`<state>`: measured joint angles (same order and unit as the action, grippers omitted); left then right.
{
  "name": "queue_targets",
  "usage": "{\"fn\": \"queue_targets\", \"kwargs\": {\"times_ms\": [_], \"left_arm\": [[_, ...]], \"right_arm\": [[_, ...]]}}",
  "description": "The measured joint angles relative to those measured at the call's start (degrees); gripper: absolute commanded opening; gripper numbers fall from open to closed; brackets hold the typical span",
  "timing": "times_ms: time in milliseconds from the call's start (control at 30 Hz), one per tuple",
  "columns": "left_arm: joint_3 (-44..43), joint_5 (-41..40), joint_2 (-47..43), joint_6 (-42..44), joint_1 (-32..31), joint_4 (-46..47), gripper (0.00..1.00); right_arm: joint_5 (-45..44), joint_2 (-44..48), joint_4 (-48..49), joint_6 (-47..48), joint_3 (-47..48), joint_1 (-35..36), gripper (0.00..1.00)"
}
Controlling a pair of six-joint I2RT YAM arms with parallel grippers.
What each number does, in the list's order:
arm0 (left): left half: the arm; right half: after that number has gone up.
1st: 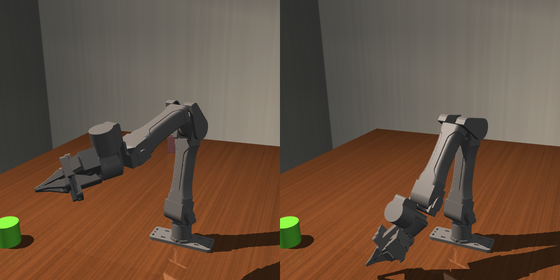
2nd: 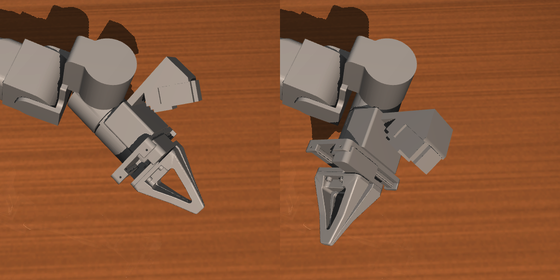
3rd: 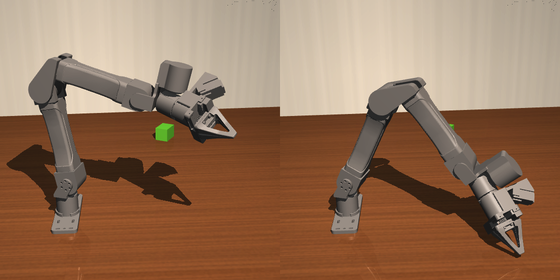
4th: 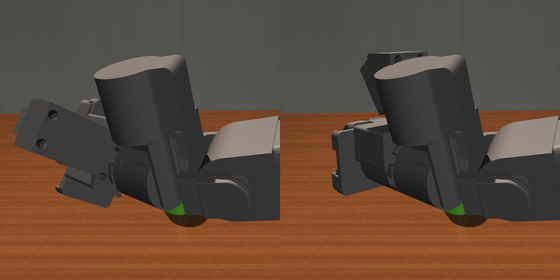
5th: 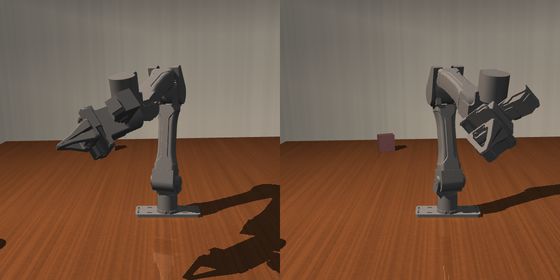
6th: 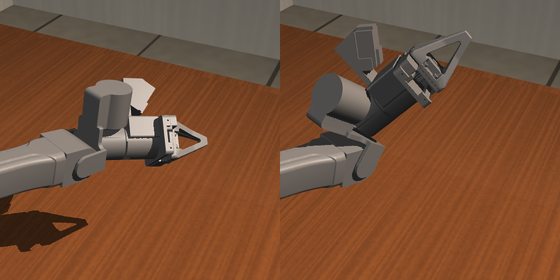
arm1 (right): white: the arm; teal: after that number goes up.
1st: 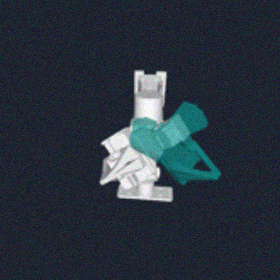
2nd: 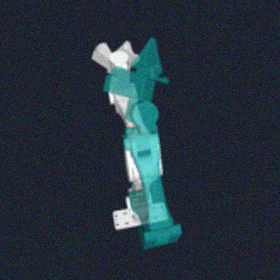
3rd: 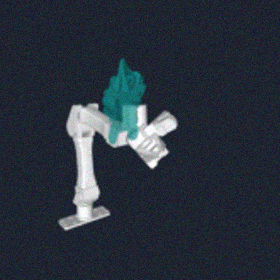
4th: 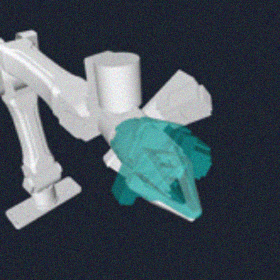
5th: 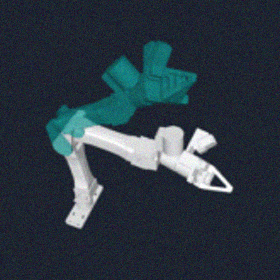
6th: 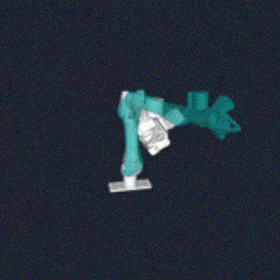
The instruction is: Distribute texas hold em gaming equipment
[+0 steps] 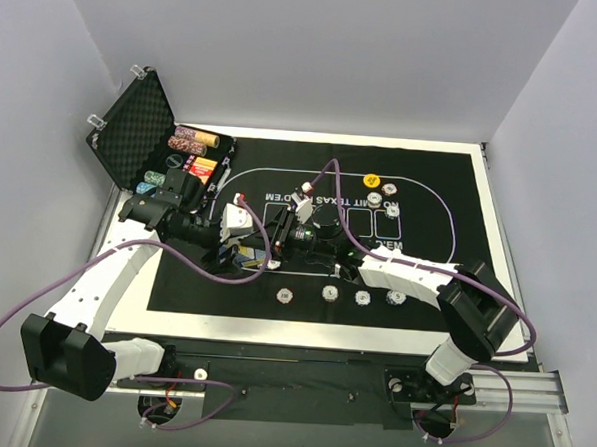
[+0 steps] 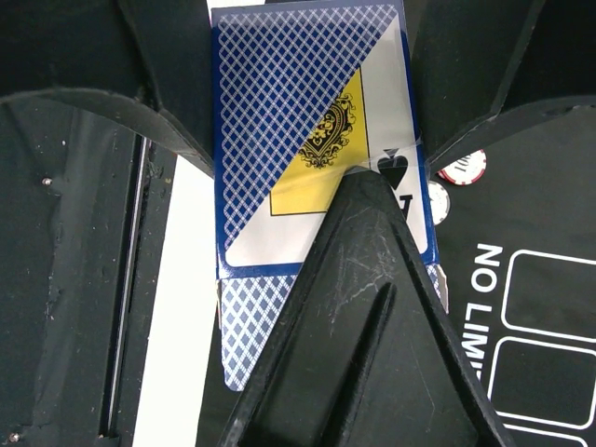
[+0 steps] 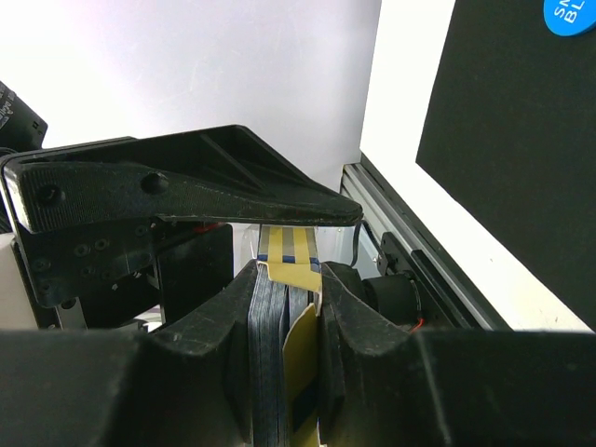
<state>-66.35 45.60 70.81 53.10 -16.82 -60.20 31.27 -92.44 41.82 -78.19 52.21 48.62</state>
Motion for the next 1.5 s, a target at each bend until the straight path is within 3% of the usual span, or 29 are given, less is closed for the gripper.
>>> {"fn": "queue_targets", "kwargs": {"times_ms": [167, 233, 333, 433, 467, 767, 1133, 1500], "left_arm": [[0.00, -0.17, -0.13, 0.72, 0.00, -0.46, 0.35], [0.00, -0.17, -0.13, 1.05, 0.00, -0.55, 0.34], [0.00, -0.20, -0.13, 1.33, 0.00, -0.83, 0.26], [0.00, -0.20, -0.20, 1.73, 0.00, -1.05, 0.03], [0.00, -0.28, -0.20, 1.88, 0.00, -1.18, 0.00], [0.44, -0.72, -0.98, 2.43, 0.00, -2.08, 0.00], [3.10, -1.99, -1.90, 5.99, 0.00, -4.37, 0.00], [3.10, -2.23, -1.90, 6.14, -0.13, -4.63, 0.00]], "right_arm": [[-0.04, 0.00, 0.02, 0.02, 0.00, 0.17, 0.13], [-0.04, 0.00, 0.02, 0.02, 0.00, 0.17, 0.15], [-0.02, 0.00, 0.00, 0.02, 0.00, 0.20, 0.24], [0.11, 0.00, 0.00, 0.02, 0.00, 0.20, 0.36], [0.26, 0.00, 0.02, 0.04, 0.00, 0.20, 0.40], [1.33, 1.09, -1.73, 1.81, -0.28, -0.59, 0.51], [2.78, 9.88, -10.60, 8.13, -4.26, -3.61, 0.49], [2.62, 9.53, -20.48, 15.39, -1.73, -1.95, 0.48]]}}
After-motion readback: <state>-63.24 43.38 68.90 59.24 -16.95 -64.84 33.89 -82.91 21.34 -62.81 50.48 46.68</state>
